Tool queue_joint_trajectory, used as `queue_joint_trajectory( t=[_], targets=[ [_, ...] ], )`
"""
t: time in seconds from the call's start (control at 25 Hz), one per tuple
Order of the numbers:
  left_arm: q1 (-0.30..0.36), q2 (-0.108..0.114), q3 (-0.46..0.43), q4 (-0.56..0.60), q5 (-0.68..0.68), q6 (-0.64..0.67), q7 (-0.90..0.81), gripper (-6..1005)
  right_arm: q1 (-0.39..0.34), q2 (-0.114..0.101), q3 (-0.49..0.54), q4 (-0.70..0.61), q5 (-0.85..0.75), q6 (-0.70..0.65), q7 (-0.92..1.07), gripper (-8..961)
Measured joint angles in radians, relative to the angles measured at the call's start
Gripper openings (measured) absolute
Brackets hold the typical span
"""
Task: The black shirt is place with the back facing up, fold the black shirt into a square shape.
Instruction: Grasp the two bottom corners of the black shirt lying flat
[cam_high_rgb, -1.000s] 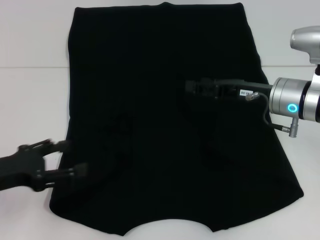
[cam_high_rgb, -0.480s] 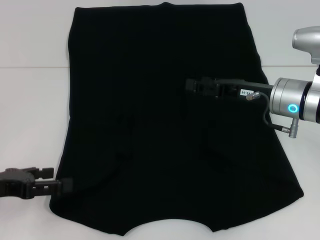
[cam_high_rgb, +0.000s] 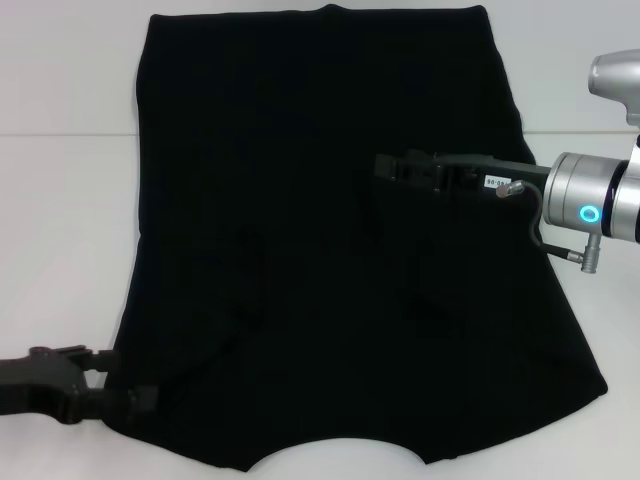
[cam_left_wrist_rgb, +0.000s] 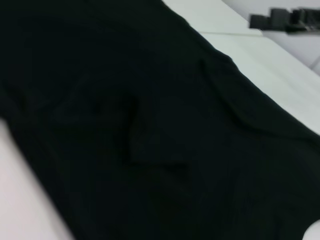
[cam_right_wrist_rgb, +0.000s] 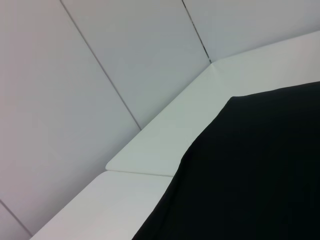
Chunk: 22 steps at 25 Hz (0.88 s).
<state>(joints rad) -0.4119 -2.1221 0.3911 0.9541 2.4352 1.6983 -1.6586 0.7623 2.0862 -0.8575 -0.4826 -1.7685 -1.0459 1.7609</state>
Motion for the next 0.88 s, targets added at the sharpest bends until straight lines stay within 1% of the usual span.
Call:
queue_joint_trajectory(
  t=[0.2,0.56,0.88],
  targets=[
    [-0.001,-0.022,0.034,-0.005,0.001,-0.063,0.108,936,0.0,0.0,0.0,-0.004,0.0,0.002,0.0,681],
    [0.003,-0.025,0.035,-0.016,0.001,-0.109,0.169,935,0.0,0.0,0.003,-0.005,0.0,0.002,0.001,682],
    [0.009,-0.02,0.022,-0.011,0.001,-0.104,0.142,935,0.002,0.0,0.005,-0.005,0.0,0.001,0.001,682]
  ],
)
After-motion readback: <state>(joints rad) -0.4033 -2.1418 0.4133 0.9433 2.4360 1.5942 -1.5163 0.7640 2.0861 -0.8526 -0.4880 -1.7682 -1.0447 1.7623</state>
